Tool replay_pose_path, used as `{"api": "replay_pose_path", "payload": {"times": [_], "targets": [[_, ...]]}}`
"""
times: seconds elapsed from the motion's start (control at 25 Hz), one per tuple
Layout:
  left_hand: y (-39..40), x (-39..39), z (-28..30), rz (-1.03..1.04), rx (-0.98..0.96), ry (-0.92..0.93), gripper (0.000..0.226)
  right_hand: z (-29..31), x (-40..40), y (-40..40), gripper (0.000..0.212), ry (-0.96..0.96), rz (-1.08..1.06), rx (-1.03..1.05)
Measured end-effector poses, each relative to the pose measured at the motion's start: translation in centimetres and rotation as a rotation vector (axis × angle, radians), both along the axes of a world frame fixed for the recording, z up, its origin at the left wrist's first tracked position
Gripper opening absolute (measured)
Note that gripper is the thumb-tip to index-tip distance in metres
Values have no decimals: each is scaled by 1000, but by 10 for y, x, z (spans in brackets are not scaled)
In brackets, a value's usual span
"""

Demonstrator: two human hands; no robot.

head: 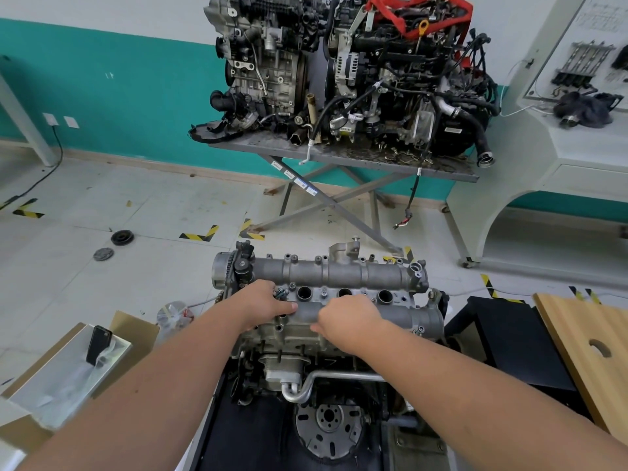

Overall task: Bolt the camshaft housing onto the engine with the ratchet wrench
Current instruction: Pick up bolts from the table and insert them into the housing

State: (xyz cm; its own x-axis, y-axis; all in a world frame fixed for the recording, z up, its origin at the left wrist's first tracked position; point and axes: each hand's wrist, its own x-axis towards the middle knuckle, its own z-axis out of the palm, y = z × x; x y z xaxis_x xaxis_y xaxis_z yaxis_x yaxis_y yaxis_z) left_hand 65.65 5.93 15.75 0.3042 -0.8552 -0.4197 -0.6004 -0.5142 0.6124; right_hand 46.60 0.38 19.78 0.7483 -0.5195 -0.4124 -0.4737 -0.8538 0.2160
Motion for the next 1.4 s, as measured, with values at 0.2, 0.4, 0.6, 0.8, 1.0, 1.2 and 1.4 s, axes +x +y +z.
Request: {"api": "replay_pose_path", "payload": {"times": [0.2, 0.4, 0.6, 0.8, 1.0, 1.2, 1.4], "targets": [[-2, 2, 7, -39, 53, -29, 58, 13, -33, -20, 52, -203, -188, 116], [-11, 7, 19, -106, 198, -115, 91, 27, -75, -43, 21, -33, -181, 227], [-11, 6, 18, -91, 186, -104, 97, 10, -72, -33, 33, 9, -162, 77], [-9, 3, 18, -95, 177, -115, 86, 3, -72, -23, 57, 2, -226, -20], [-7, 2, 21, -86, 178, -121, 83, 10, -77, -24, 24, 0, -124, 90], [-8, 2, 18, -85, 163, -98, 62, 2, -72, -25, 19, -21, -184, 66], [-6, 1, 18, -99, 171, -121, 52, 11, -79, -24, 58, -65, -259, 86]]}}
